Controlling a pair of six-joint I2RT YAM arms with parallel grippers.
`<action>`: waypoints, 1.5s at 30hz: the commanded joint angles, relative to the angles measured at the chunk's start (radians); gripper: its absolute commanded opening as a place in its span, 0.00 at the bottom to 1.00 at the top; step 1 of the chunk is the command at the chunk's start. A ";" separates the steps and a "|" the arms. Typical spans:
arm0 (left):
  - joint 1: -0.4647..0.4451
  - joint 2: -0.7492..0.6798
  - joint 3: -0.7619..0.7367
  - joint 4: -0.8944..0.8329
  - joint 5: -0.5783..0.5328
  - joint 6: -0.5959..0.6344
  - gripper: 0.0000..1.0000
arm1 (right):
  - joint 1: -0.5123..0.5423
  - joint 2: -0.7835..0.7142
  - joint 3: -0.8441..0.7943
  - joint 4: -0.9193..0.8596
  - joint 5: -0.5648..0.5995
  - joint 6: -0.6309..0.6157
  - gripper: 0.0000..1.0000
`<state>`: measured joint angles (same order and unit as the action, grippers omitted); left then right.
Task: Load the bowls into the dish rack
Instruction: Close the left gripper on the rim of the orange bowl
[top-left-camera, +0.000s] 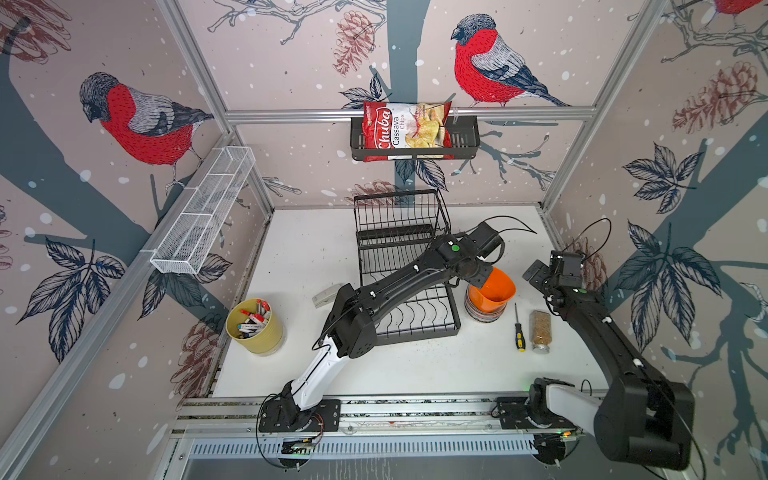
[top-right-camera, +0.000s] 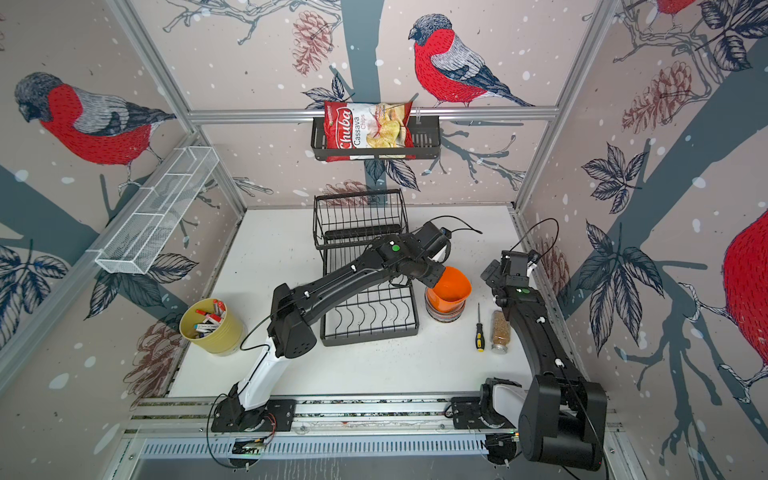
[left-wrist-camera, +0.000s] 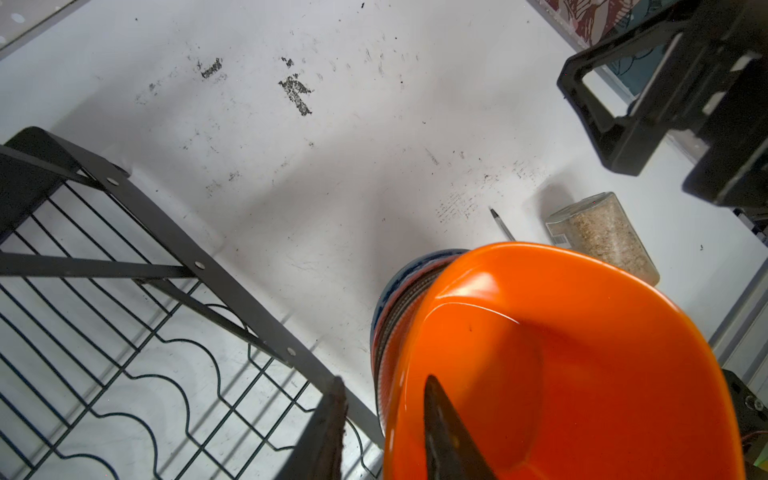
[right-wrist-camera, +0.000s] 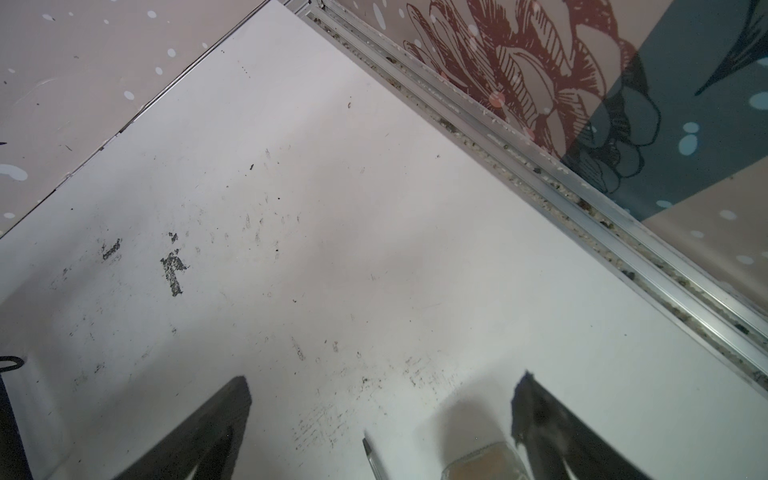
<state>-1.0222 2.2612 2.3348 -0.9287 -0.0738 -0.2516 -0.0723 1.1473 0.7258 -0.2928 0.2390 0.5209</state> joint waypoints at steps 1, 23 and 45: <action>-0.001 0.010 0.016 -0.005 0.040 0.021 0.32 | -0.001 0.002 -0.001 0.014 0.000 -0.014 1.00; -0.001 0.034 0.043 -0.028 0.024 0.021 0.15 | -0.001 0.000 -0.003 0.014 0.006 -0.012 1.00; -0.001 0.006 0.035 0.003 0.040 0.035 0.00 | -0.001 -0.003 -0.003 0.011 0.004 -0.012 1.00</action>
<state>-1.0222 2.2871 2.3695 -0.9539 -0.0483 -0.2287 -0.0727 1.1473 0.7223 -0.2924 0.2363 0.5209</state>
